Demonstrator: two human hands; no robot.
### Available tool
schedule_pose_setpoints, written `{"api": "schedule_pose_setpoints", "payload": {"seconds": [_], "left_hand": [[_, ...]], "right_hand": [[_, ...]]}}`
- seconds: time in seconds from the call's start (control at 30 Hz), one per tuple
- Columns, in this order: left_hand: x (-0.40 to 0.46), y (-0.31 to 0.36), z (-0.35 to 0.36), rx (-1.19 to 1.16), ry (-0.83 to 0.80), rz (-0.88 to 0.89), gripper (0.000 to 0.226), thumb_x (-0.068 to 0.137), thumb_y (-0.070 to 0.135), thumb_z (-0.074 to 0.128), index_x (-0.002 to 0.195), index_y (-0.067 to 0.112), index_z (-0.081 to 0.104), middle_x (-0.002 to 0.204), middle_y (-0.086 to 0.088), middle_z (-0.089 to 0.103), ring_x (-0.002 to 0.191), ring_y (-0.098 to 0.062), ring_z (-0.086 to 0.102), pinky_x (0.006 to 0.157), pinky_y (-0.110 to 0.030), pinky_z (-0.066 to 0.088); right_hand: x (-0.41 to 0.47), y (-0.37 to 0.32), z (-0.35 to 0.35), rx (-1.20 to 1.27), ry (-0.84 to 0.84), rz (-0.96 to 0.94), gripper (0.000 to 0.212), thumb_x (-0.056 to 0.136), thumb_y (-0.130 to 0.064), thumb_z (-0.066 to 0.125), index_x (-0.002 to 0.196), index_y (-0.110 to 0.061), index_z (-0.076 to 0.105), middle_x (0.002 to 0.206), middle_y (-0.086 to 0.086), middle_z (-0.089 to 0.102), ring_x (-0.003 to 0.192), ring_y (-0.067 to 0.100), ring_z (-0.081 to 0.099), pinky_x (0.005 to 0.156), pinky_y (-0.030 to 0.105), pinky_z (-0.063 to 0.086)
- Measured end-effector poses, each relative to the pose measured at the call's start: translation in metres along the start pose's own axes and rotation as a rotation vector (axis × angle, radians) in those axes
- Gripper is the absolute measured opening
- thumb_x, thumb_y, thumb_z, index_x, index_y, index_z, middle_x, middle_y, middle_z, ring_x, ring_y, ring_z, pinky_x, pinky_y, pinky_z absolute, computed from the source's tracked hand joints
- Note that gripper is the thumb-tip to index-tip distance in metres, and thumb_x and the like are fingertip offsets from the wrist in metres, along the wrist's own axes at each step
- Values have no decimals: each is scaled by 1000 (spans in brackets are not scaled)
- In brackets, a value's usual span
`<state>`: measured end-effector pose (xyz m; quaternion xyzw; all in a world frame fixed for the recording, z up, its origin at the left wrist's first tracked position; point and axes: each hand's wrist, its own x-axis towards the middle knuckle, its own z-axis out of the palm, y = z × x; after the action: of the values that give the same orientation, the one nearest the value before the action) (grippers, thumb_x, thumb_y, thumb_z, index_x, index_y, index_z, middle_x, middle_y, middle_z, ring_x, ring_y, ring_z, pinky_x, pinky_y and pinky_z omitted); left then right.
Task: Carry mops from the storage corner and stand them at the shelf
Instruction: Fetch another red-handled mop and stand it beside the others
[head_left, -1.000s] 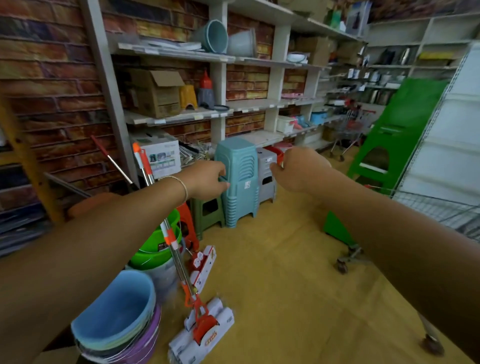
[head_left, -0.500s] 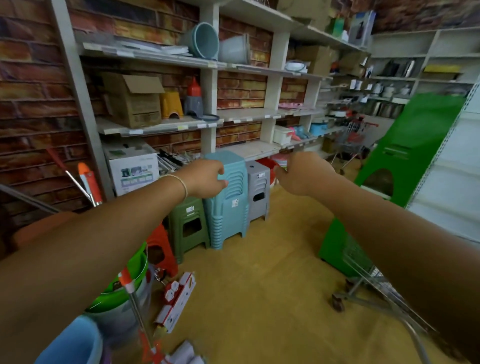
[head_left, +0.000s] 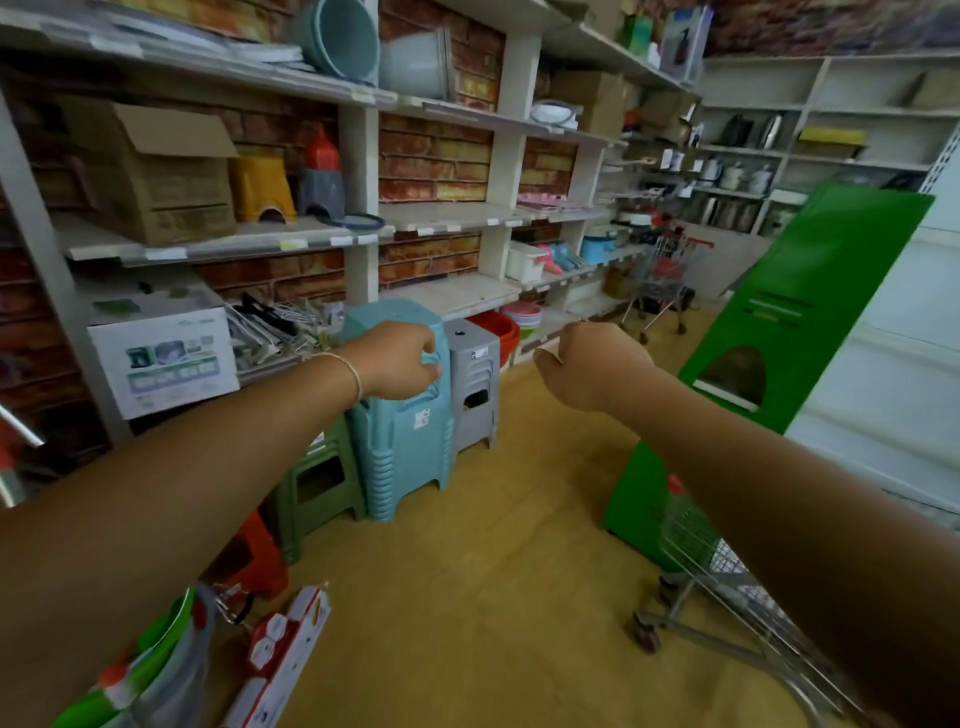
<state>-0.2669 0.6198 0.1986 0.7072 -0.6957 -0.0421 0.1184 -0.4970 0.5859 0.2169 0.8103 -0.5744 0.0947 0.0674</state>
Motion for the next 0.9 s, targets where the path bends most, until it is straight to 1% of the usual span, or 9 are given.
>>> {"api": "schedule_pose_setpoints", "payload": {"seconds": [0.1,0.23,0.3,0.37,0.47,0.53,0.63,0.77,0.9], "left_hand": [[51,-16,3,-5,4,17,47,97,41,51,136,15,49,136,-8,56,121,-27,52,93,-31,41],[118,-44,-9,-26,3,14,48,97,42,51,137,16,47,137,-8,54,119,-26,53,86,-29,41],[148,-60,-18,-30,13,16,47,97,42,50,137,16,48,136,-8,54,119,-26,53,87,-28,42],[173,-75,-23,-21,19,13,46,98,40,50,137,15,48,135,-9,54,119,-27,53,89,-29,42],[203,-97,-23,-5,25,-1,46,97,40,52,135,14,51,132,-10,57,118,-27,53,89,-28,41],[219,-112,-19,4,10,-16,47,96,41,52,135,15,50,133,-9,56,119,-27,53,88,-28,40],[239,-135,-13,4,-7,-58,48,96,41,53,136,14,50,135,-9,56,120,-27,53,93,-29,41],[260,-171,-9,21,4,-115,46,95,40,54,133,14,53,136,-10,55,121,-28,52,99,-32,42],[278,-208,-9,46,15,-182,32,94,34,54,117,12,58,124,-14,58,106,-28,54,83,-28,40]], "right_hand": [[49,0,12,2,-12,11,40,101,-46,40,72,-19,46,75,2,55,67,16,54,59,31,47],[125,-8,15,-11,-18,-3,36,101,-47,38,91,-14,50,78,2,53,70,17,53,62,32,46],[160,-15,17,21,0,-16,33,101,-48,39,95,-16,47,80,2,54,77,20,57,65,33,49],[190,-21,23,40,29,-36,33,101,-48,40,92,-17,46,77,1,53,77,22,56,64,32,47],[231,-32,35,45,48,-66,42,100,-47,39,74,-16,46,70,1,50,72,23,54,63,31,43],[259,-38,45,58,43,-78,41,99,-48,39,72,-18,48,70,1,51,70,21,55,62,31,44],[299,-49,61,71,57,-107,42,97,-50,39,88,-14,58,74,2,54,76,23,58,63,31,44],[345,-74,81,103,50,-164,45,97,-52,41,104,-10,57,91,8,56,83,25,53,72,34,47],[393,-106,106,119,32,-281,50,99,-52,40,105,-7,59,99,14,62,92,30,57,73,32,43]]}}
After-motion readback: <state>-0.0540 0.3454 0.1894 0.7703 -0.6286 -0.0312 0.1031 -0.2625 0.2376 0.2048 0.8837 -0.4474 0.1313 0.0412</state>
